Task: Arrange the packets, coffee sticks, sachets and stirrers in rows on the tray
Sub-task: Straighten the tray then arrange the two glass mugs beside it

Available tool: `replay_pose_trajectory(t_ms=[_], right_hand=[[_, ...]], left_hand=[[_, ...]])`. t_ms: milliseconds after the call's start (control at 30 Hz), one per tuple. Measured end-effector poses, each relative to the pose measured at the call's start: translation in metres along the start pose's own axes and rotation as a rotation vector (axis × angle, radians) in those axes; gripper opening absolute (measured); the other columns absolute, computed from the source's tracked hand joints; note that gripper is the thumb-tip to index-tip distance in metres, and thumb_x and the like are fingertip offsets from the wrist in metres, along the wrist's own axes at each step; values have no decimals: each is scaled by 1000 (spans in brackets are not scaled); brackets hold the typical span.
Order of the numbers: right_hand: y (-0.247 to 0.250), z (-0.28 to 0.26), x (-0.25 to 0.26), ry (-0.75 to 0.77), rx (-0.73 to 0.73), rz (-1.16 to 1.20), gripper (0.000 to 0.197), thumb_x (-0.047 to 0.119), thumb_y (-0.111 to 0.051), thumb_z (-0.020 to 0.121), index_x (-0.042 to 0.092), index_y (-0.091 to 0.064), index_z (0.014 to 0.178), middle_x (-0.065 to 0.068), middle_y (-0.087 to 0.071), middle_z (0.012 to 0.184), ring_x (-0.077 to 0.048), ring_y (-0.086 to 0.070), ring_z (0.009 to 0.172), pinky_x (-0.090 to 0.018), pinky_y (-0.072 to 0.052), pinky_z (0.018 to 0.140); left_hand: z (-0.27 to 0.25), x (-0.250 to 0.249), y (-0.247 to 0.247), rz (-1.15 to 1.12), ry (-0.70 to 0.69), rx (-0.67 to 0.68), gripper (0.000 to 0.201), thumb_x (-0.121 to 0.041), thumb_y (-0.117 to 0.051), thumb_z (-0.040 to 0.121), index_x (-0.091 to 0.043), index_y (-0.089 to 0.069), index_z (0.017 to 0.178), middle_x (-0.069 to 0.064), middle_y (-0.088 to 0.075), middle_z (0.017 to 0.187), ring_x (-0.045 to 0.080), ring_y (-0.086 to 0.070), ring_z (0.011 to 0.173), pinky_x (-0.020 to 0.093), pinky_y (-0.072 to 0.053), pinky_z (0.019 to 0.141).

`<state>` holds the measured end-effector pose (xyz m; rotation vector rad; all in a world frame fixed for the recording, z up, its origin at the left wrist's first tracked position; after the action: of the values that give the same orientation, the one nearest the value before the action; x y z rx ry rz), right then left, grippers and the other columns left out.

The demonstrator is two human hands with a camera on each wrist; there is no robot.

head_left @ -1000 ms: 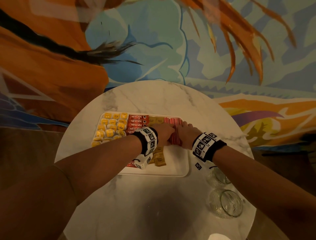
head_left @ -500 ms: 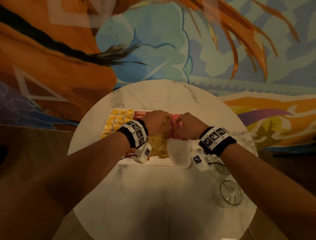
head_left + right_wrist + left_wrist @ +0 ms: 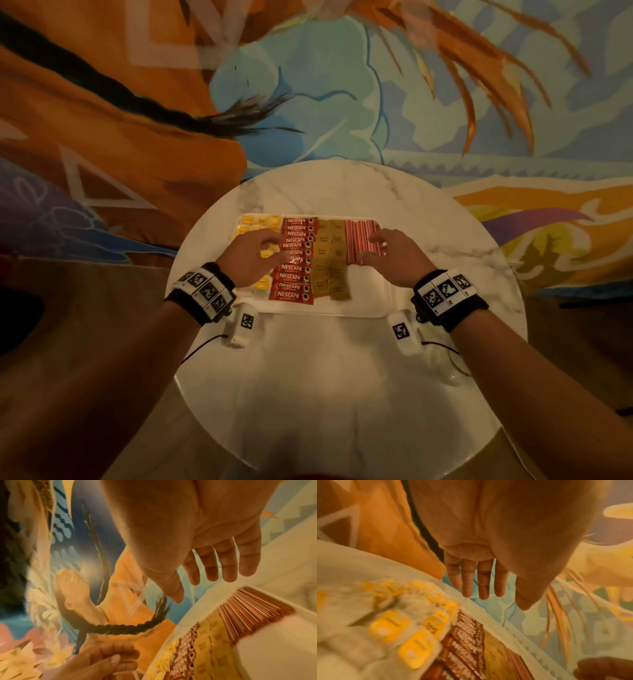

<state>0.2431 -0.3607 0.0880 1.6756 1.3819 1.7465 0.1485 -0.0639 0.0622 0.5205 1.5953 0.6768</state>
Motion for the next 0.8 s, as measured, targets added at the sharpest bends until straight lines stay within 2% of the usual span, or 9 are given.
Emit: replay_pose_trajectory(t_ms=[67, 200, 267, 333, 433, 533, 600, 700, 800], right_hand=[[-9, -7, -5, -53, -18, 32, 56, 41, -69, 90, 14, -54, 138, -9, -55, 136, -23, -57, 118, -32, -46, 97], [-30, -20, -12, -174, -22, 80, 59, 39, -69, 90, 14, -51, 140, -8, -52, 137, -24, -54, 122, -27, -37, 94], [-43, -24, -16, -229, -24, 98, 59, 42, -71, 87, 15, -54, 137, -7, -54, 134, -26, -57, 117, -30, -43, 95], [-54, -29, -17, -292, -38, 106, 65, 45, -72, 83, 16, -52, 138, -10, -54, 135, -28, -59, 114, -39, -49, 98], [-66, -33, -18, -383, -46, 134, 73, 43, -73, 84, 15, -44, 145, -13, -43, 145, -32, -54, 124, -44, -47, 104], [-77, -36, -21, -439, -55, 138, 77, 39, -73, 86, 12, -38, 148, -15, -40, 148, -33, -50, 129, -41, -43, 106], [-83, -38, -20, -460, -84, 125, 76, 38, -73, 86, 10, -39, 147, -16, -42, 146, -34, -49, 129, -41, -42, 105], [-89, -38, -18, -465, -126, 96, 72, 39, -74, 83, 8, -45, 140, -16, -51, 138, -35, -52, 123, -45, -48, 102], [-91, -37, -18, -483, -123, 97, 69, 46, -73, 81, 8, -49, 133, -16, -57, 130, -36, -56, 117, -47, -50, 98]], left_hand=[[-12, 19, 5, -14, 61, -32, 36, -30, -76, 87, -20, -65, 120, -3, -65, 123, 18, -60, 116, 39, -53, 95], [-33, 50, 11, 54, 167, -95, 45, -33, -79, 84, -17, -64, 124, 4, -63, 125, 23, -58, 115, 35, -48, 95], [-40, 62, 13, 68, 242, -119, 51, -36, -80, 83, -17, -62, 126, 7, -60, 127, 25, -57, 117, 37, -46, 99], [-45, 74, 14, 28, 319, -135, 56, -40, -81, 80, -18, -60, 128, 8, -57, 128, 26, -56, 118, 39, -46, 100], [-48, 95, 11, -27, 373, -152, 70, -54, -81, 72, -20, -58, 129, 8, -58, 131, 27, -58, 119, 43, -49, 101], [-50, 98, 8, -72, 420, -145, 74, -42, -83, 77, -13, -52, 138, 9, -54, 137, 28, -56, 120, 43, -47, 103], [-52, 99, 7, -119, 406, -117, 67, -36, -82, 80, -10, -54, 135, 1, -58, 125, 23, -58, 110, 37, -48, 94], [-50, 104, 4, -175, 368, -80, 59, -35, -80, 80, -16, -57, 130, -1, -65, 123, 20, -63, 108, 33, -49, 87], [-51, 100, -1, -260, 368, -97, 49, -21, -78, 85, -17, -56, 128, -5, -61, 118, 17, -59, 106, 31, -45, 88]])
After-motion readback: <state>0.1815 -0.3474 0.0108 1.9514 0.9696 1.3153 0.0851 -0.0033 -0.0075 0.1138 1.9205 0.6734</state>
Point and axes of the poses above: each hand's wrist, its own z-axis towards the middle knuckle, its own y-axis out of the back of the hand, x = y × z, the point moved 1 cm from there along z, towards the middle knuckle
